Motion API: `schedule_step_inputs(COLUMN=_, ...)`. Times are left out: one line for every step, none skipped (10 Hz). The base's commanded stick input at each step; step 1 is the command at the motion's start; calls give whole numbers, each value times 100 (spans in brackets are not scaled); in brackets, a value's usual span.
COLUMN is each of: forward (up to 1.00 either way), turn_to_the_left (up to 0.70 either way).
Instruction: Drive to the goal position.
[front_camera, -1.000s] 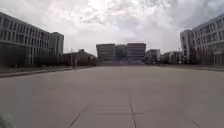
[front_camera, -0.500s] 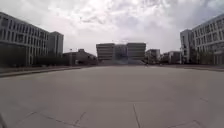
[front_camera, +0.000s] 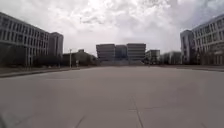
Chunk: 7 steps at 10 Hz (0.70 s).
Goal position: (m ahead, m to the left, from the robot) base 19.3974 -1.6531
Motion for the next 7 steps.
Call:
schedule_step_inputs(forward=70, turn_to_the_left=0)
schedule_step_inputs(forward=70, turn_to_the_left=0)
schedule_step_inputs(forward=70, turn_to_the_left=0)
schedule_step_inputs(forward=70, turn_to_the_left=0)
schedule_step_inputs(forward=70, turn_to_the_left=0)
schedule_step_inputs(forward=70, turn_to_the_left=0)
schedule_step_inputs(forward=70, turn_to_the_left=0)
